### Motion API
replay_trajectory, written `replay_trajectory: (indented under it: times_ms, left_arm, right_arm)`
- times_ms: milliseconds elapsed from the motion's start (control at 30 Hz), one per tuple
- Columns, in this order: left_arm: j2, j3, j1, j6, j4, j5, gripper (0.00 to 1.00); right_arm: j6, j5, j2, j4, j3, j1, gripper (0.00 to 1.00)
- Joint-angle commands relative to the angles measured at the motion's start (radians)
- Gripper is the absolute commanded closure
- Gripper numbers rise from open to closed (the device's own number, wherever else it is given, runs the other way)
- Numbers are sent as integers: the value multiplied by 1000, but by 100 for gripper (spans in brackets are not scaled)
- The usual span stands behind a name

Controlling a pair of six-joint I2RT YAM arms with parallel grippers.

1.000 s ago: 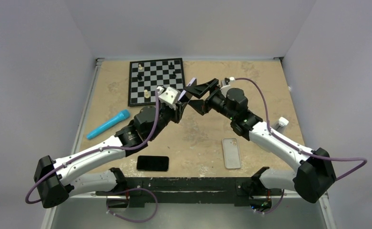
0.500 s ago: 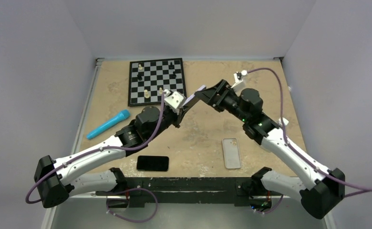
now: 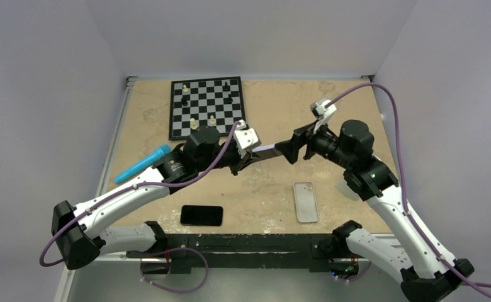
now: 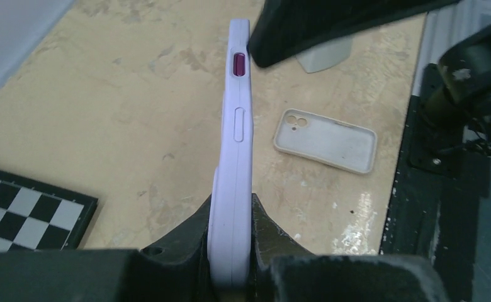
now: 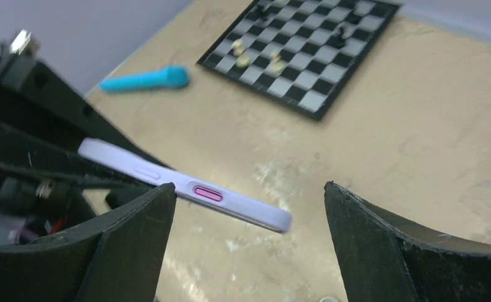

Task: Take the phone out of the phone case
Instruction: Pick up the phone at the center of the board.

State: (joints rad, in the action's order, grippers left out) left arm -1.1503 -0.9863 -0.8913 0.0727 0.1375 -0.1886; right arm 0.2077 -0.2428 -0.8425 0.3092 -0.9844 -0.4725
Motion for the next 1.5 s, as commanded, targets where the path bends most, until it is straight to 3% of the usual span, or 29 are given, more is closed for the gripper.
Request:
replay_trajectory:
  times_ms: [0, 133, 267, 367, 433, 500, 567, 700, 767, 800, 867, 900, 1000, 1133, 1200, 1333, 1467]
  left_arm:
    - [25, -99, 18, 111, 56, -264, 100]
    - [46, -106, 40, 132, 88, -396, 100]
    - [41, -126, 57, 132, 111, -495, 100]
    - [55, -123, 62, 145, 123, -518, 100]
    - [63, -129, 66, 165, 146, -524, 100]
    - [70, -133, 82, 165, 157, -572, 100]
    - [72, -139, 95, 163, 160, -623, 100]
    - [83, -139, 113, 120, 130, -592, 99]
    - [96, -134, 115, 87, 107, -531, 72]
    - [101, -134, 117, 70, 97, -509, 53]
    - [114, -136, 131, 18, 72, -470, 25]
    - [122, -133, 141, -5, 51, -451, 3]
    - [167, -94, 160, -48, -20, -306, 0]
    - [233, -11, 167, -136, -149, 143, 0]
    - [231, 0, 175, -201, -166, 265, 0]
    - [137, -75, 218, -394, -49, 144, 0]
    - [128, -29, 244, -498, -193, -42, 0]
  right_arm:
    - [-165, -286, -40, 52, 19, -80, 8]
    - [-188, -331, -45, 46, 51, -117, 14]
    - [-192, -444, -92, 56, 32, -120, 41]
    - [-202, -497, -139, 87, 6, -123, 49]
    - [-237, -471, -171, 124, -22, -123, 64]
    - [-249, -468, -194, 153, -41, -123, 89]
    - [-255, -486, -199, 157, -44, -127, 100]
    - [-183, -511, -131, 21, 27, -128, 100]
    - [-106, -495, -106, -86, 62, -129, 100]
    - [-64, -494, -100, -139, 76, -128, 100]
    - [38, -457, -84, -272, 119, -129, 100]
    - [108, -442, -76, -372, 156, -128, 100]
    - [309, -375, -65, -615, 243, -129, 100]
    - [474, -271, -81, -786, 284, -124, 100]
    - [563, -251, -115, -865, 288, -122, 100]
    - [772, -276, -219, -1277, 375, -120, 100]
    - [859, -277, -292, -1406, 376, -116, 100]
